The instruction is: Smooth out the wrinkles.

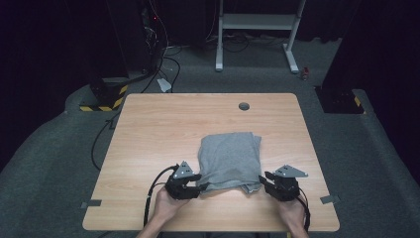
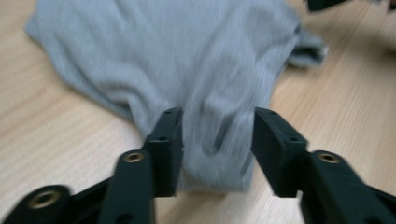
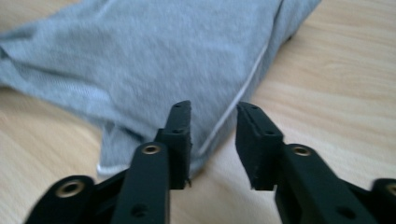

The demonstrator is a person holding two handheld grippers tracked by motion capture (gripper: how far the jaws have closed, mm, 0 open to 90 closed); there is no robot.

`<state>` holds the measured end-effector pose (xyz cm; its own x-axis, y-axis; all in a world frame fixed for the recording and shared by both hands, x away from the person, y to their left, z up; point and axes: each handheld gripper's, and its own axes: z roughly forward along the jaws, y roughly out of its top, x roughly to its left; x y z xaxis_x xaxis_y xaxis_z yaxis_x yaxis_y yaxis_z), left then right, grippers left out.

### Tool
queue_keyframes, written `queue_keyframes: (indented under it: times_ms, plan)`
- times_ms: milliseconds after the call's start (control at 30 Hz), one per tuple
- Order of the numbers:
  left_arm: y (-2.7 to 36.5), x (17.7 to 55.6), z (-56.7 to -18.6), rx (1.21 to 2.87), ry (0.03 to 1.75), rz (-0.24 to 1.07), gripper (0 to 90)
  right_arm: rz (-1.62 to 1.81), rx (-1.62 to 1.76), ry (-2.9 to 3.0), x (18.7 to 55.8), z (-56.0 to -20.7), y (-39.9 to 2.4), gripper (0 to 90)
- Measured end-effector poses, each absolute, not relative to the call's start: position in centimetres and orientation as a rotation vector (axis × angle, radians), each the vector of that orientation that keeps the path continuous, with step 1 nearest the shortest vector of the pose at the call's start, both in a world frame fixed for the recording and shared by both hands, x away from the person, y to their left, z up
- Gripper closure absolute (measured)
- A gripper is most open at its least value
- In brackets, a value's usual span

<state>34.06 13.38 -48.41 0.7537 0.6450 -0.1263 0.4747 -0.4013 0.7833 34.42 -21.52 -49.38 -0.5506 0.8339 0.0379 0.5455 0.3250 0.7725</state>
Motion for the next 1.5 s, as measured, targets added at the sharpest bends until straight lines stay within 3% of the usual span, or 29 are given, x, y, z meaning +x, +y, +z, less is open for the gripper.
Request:
queue_keyframes:
  times_ms: [133,200,300,433,567,700,767,800,867,1033,1133,1233,1367,1500]
  plan:
    - [13.2,34.6,-47.3,2.053,0.836,0.269,44.1,1.05,1.263,2.24,35.6,-49.6,-20.6,56.7]
    - [12.9,35.4,-47.1,2.048,0.88,0.29,43.4,1.004,1.279,2.266,36.1,-50.1,-20.2,57.2]
    - [12.1,37.1,-47.4,2.047,0.957,0.323,43.4,0.954,1.268,2.31,36.3,-50.8,-19.7,78.4]
    - [10.9,39.9,-48.9,2.072,1.073,0.356,44.5,0.914,1.231,2.331,35.8,-50.6,-20.0,83.2]
    - [10.4,41.5,-50.7,2.129,1.149,0.333,51.9,0.918,1.252,2.318,35.4,-50.5,-21.3,80.7]
    - [10.4,41.5,-51.1,2.146,1.134,0.33,66.5,0.958,1.275,2.288,35.3,-50.1,-21.9,58.0]
    - [10.4,41.3,-51.0,2.179,1.112,0.355,74.3,1.012,1.278,2.261,35.5,-49.8,-21.5,55.0]
    - [10.6,41.2,-51.0,2.194,1.105,0.349,77.2,1.017,1.28,2.26,35.7,-49.8,-21.4,55.3]
    - [10.7,40.8,-50.9,2.205,1.108,0.336,83.8,0.974,1.259,2.273,36.2,-50.0,-20.5,65.3]
    - [12.2,39.1,-50.7,2.226,1.105,0.304,85.8,0.913,1.203,2.338,37.1,-51.3,-18.7,79.0]
    - [13.9,38.5,-50.4,2.178,1.155,0.273,81.8,0.932,1.158,2.374,37.1,-51.2,-17.9,76.2]
    - [15.0,39.3,-49.6,2.114,1.186,0.325,66.4,0.966,1.136,2.365,37.0,-50.4,-17.8,69.0]
    - [15.1,42.0,-49.1,2.049,1.229,0.33,52.3,1.058,1.169,2.303,38.5,-48.5,-18.1,68.7]
    - [14.6,44.6,-49.5,2.006,1.272,0.329,46.2,1.073,1.206,2.26,40.9,-47.3,-17.5,68.9]
